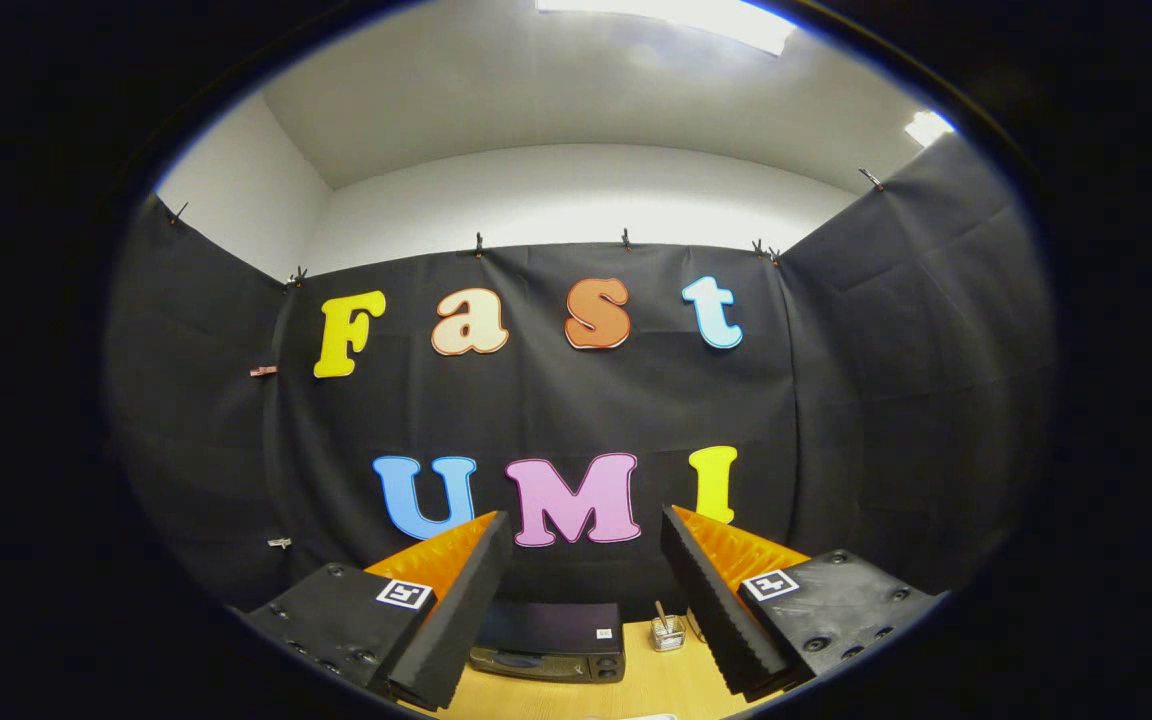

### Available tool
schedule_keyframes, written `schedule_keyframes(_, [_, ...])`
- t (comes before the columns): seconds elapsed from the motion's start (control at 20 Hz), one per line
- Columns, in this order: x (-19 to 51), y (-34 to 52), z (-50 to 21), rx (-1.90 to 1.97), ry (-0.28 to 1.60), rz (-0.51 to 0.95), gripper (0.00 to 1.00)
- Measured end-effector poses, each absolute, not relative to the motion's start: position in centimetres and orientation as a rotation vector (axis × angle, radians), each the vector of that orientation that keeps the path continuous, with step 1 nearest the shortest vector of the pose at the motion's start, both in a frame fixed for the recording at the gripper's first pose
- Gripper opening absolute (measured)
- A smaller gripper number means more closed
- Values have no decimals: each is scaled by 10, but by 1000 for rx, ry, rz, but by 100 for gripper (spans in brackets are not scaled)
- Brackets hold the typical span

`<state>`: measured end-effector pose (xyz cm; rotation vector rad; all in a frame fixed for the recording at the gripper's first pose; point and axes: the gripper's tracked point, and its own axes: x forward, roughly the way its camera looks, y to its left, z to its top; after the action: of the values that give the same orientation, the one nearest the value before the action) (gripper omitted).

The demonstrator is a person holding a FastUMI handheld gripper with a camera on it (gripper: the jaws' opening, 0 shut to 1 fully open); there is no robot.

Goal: Open the toaster oven, put the food inside, and close the toaster oven door.

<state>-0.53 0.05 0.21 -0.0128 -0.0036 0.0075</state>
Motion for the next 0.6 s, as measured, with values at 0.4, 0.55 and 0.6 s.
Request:
schedule_keyframes(0.4, [-2, 5, -9, -36, 22, 20, 97])
schedule_keyframes(0.55, [0, 6, -12, -42, 23, 26, 97])
schedule_keyframes(0.6, [1, 7, -13, -42, 25, 27, 97])
